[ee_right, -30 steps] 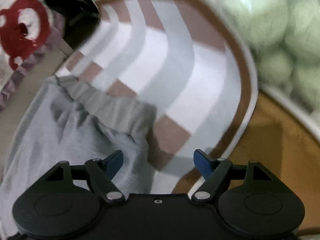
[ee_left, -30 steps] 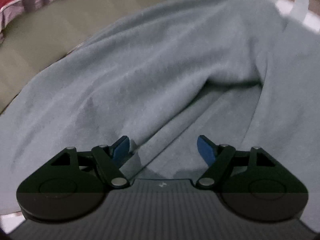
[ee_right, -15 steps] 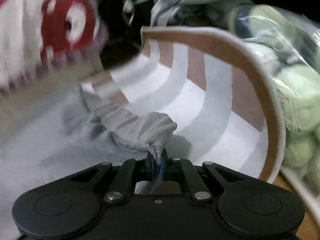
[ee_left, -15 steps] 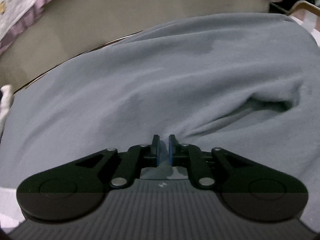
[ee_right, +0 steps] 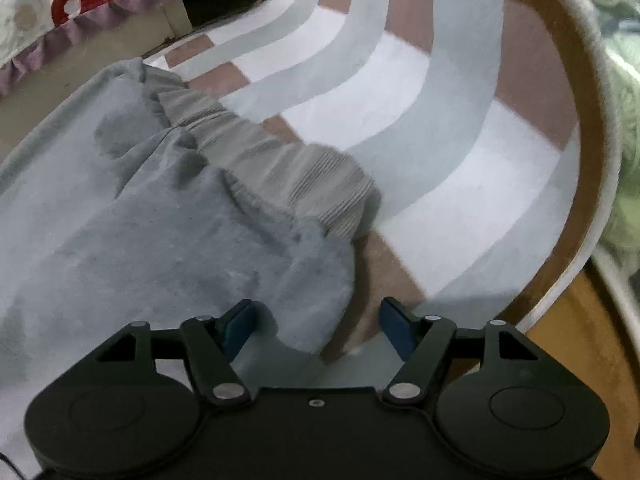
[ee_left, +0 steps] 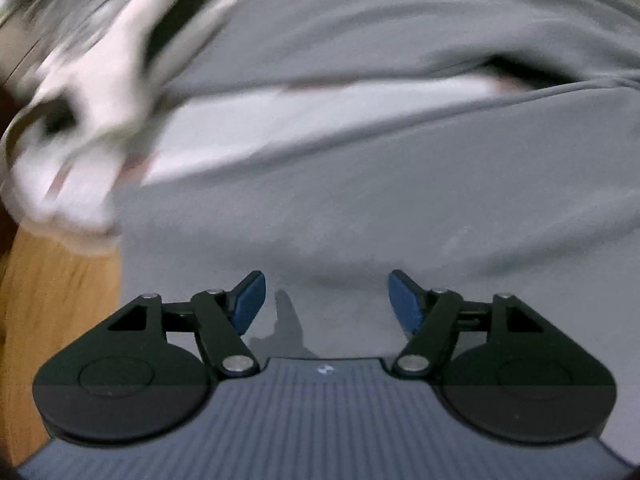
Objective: Fold clothes
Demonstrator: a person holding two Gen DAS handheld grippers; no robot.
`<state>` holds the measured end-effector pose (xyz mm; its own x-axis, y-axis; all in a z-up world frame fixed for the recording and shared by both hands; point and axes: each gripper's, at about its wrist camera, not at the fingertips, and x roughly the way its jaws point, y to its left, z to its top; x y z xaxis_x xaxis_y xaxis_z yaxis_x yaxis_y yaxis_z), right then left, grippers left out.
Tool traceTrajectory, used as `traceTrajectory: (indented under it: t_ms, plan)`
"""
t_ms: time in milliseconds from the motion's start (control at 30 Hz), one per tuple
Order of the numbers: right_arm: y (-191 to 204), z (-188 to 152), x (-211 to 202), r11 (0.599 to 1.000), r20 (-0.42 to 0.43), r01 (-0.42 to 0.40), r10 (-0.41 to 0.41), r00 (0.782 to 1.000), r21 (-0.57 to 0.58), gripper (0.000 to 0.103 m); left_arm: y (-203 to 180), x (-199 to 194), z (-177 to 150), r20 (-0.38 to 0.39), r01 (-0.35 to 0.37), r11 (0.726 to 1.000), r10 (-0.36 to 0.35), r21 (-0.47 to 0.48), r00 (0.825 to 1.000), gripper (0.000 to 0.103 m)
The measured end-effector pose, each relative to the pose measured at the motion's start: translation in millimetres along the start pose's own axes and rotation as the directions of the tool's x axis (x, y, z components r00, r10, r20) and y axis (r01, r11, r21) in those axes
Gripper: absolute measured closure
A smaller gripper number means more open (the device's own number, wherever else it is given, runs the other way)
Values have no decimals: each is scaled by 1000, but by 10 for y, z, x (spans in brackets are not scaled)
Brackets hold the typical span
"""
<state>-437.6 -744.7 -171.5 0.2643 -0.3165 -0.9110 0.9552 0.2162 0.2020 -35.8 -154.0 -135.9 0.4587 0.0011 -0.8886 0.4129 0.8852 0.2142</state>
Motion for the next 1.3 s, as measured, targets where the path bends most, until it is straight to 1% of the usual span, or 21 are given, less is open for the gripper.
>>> traceTrajectory:
  t_ms: [100,133,167,233,300,400,467,533,700,733,833,900,1000,1033,1067,1100,1133,1167,1200,1267,1300]
  plan:
    - [-48,-8,-36,987,-85,-89,101,991,134,29,429,-34,-239,-69,-90,994,86,-57,994,35]
    - [-71,-43,-50,968,-114,-141,167,979,207,29,569,-110,-293,-75,-75,992,68,-99,995,35]
    - [-45,-77,-64,956,-132,-185,218,967,229,29,711,-197,-360,-77,-51,988,41,-143,996,34]
    - [57,-141,-91,939,-159,-266,304,939,220,25,952,-377,-547,-80,15,975,-33,-221,996,31]
    - [183,-196,-117,960,-181,-243,265,947,138,24,1116,-464,-747,-98,65,950,-99,-304,990,29]
    - [314,-257,-133,980,-201,-191,199,959,59,24,1321,-428,-1081,-137,104,884,-185,-457,973,28]
    - [352,-268,-114,978,-214,-198,208,955,68,23,1438,-378,-1294,-146,116,824,-234,-554,961,24]
    - [392,-283,-81,976,-236,-200,214,948,83,23,1514,-327,-1445,-161,102,782,-251,-615,955,18]
    - [457,-282,99,936,-301,-269,330,895,226,23,1602,-297,-1579,-134,136,654,-345,-744,929,18]
    - [470,-285,116,934,-306,-269,334,892,235,23,1601,-298,-1592,-125,145,636,-360,-758,924,18]
    - [493,-277,107,936,-295,-261,324,899,235,23,1541,-278,-1551,-94,189,618,-395,-763,914,18]
    - [450,-290,91,923,-279,-274,347,895,268,23,1442,-276,-1501,-63,224,623,-404,-750,913,14]
    - [401,-306,70,907,-252,-293,372,893,303,23,1248,-253,-1422,-29,228,654,-358,-722,933,14]
    - [397,-308,61,906,-243,-295,373,895,305,23,1183,-246,-1396,-17,229,664,-342,-712,939,22]
    - [393,-311,52,904,-234,-297,374,897,307,28,1144,-246,-1369,-7,233,674,-334,-701,943,34]
    - [389,-314,42,903,-226,-299,375,899,310,37,1138,-256,-1342,-1,241,683,-334,-690,943,57]
    - [385,-316,33,901,-217,-301,376,901,312,42,1135,-267,-1313,5,249,692,-334,-677,943,65]
    - [381,-319,24,900,-208,-303,377,903,314,55,1124,-290,-1279,14,254,707,-327,-661,945,70]
    - [394,-319,-10,902,-188,-311,375,908,298,73,1100,-325,-1243,25,255,725,-312,-640,950,76]
    - [454,-305,-103,913,-140,-333,371,918,234,92,1039,-395,-1171,46,248,769,-275,-590,960,78]
    - [512,-294,-155,919,-116,-345,370,922,189,92,983,-424,-1134,53,231,803,-243,-549,969,79]
